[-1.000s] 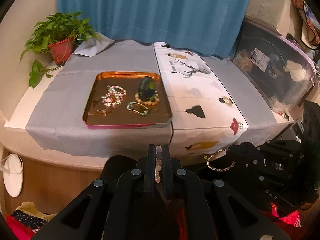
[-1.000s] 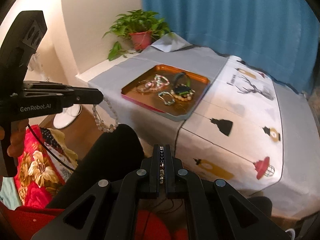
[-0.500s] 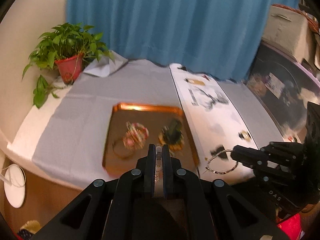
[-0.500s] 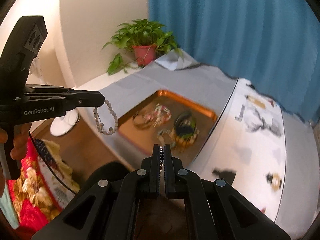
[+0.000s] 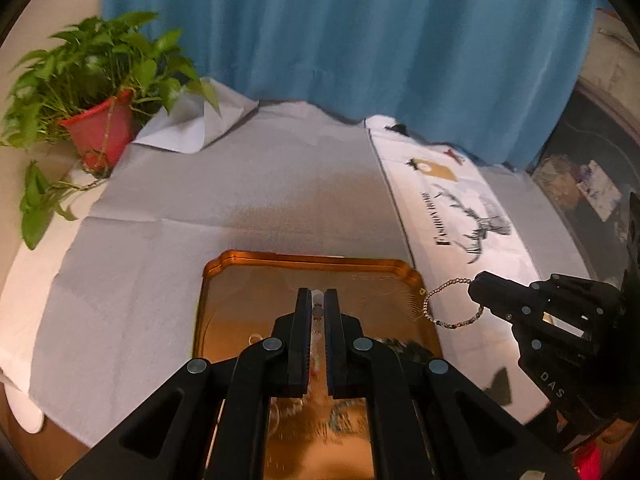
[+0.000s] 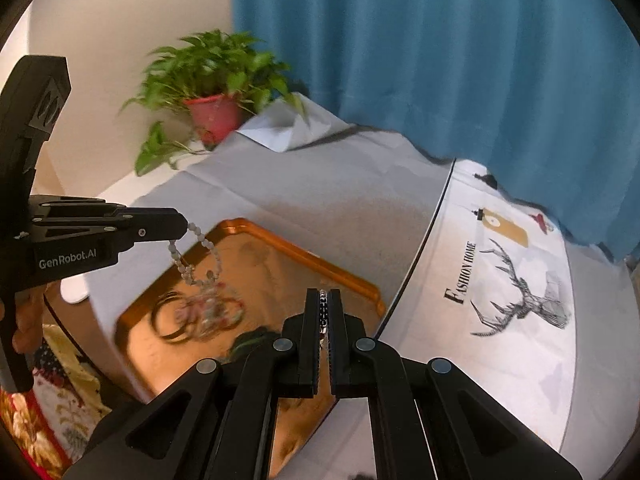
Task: Organize jewelry
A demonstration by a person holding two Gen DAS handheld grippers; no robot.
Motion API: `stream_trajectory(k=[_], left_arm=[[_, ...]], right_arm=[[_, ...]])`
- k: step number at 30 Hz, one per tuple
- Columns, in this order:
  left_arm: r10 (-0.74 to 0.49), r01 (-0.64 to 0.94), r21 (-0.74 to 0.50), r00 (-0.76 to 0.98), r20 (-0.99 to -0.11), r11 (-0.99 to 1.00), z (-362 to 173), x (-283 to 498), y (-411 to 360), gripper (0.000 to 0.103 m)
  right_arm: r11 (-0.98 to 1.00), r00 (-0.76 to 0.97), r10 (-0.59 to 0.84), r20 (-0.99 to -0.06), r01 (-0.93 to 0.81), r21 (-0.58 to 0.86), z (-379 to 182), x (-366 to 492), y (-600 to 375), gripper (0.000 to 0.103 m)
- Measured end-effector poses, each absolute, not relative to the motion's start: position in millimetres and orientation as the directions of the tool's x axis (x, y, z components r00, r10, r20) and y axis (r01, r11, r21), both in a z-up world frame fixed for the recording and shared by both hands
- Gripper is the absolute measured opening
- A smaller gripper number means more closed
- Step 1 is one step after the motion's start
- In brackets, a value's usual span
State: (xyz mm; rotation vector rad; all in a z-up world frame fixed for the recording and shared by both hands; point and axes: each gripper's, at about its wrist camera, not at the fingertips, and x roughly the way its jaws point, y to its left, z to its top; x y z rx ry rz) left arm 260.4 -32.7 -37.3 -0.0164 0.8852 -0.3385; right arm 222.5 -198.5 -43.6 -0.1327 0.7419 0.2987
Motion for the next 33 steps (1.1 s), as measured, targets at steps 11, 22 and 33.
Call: stream_trajectory(k=[11,22,33], left_arm=[[-0.122,0.169,-0.024,0.601,-0.79,0.985,-63.3,265.2,-29.9,0.102],[-0.032,0.11,0.058,0.675,-0.737,0.992,-35.9,131.5,-20.5,0.102],[-0.007,0.085,0.075,0.708,-0.706,0.994,-21.2,32.9,-21.5,0.102]], right_arm=[[0.963,0.618,0.166,-0.769,-0.268,-0.008,-93.2,253.4,-196.2,0.07],[0.985,0.731,0.146,-0.666,-0.168,0.032,-44.8,133.0,-204.1,0.079],[0.98,0.74,0.157,-0.654,-0.199,0.009,-40.4,13.9,-188.7,0.085]])
